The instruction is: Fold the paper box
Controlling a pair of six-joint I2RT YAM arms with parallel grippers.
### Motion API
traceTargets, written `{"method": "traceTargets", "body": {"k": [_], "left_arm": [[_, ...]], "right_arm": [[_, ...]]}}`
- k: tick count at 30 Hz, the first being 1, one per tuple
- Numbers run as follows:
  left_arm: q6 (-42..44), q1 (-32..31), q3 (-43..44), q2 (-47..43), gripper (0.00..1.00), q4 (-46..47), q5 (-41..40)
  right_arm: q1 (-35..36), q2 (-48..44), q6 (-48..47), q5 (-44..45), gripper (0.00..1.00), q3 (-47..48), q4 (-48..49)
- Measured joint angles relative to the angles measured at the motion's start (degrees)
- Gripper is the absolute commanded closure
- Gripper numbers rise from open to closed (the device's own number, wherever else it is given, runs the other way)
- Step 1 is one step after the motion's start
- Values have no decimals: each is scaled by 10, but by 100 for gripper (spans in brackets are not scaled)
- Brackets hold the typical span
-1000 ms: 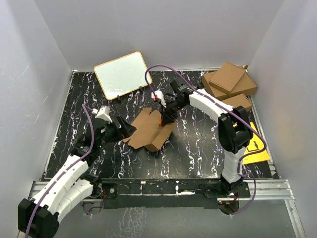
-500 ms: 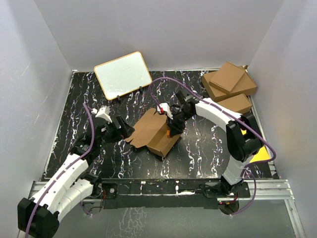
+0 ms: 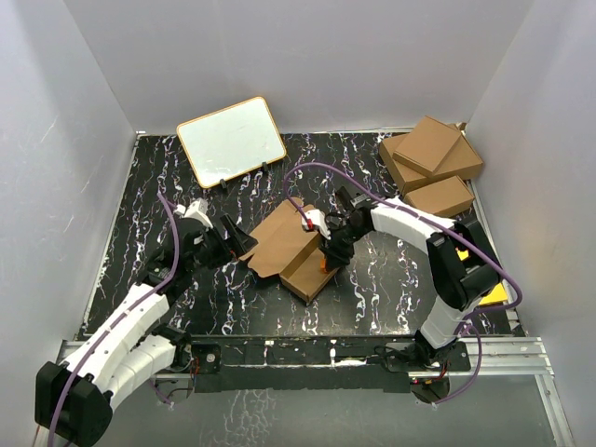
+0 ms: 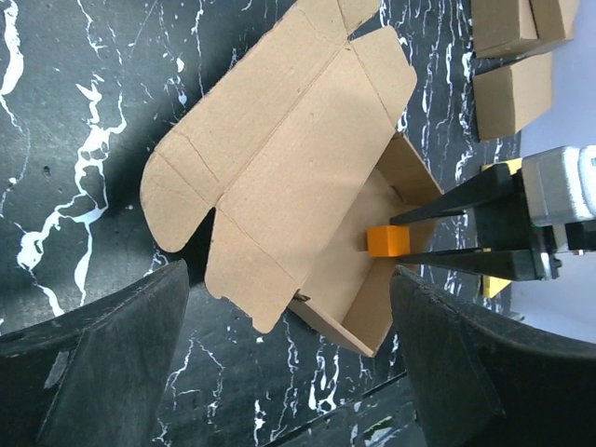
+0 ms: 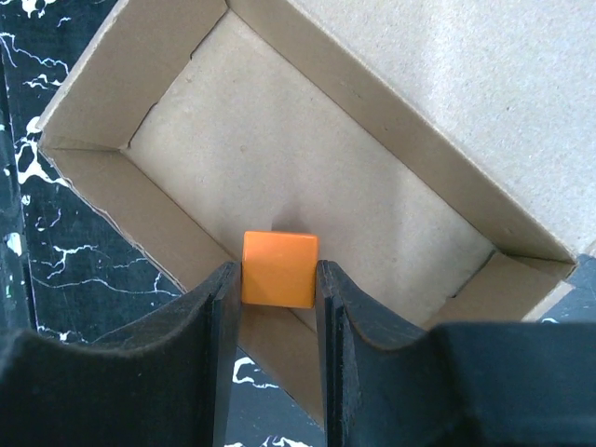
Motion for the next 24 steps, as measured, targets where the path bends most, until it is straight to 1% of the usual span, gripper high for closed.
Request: {"method": "traceTargets", "body": {"k": [8, 18, 22, 24], "left_arm": [[-44, 0, -20, 2, 14, 29, 13], [-55, 0, -20, 19, 16, 32, 18], [-55, 0, -20, 31, 18, 28, 20], [-55, 0, -20, 33, 21, 28, 20]], "right_arm": [[0, -4, 2, 4, 58, -28, 29], [0, -16, 10, -7, 44, -41, 47], [-1, -22, 20, -28, 43, -41, 49], [-3, -23, 23, -44, 43, -38, 47]]}}
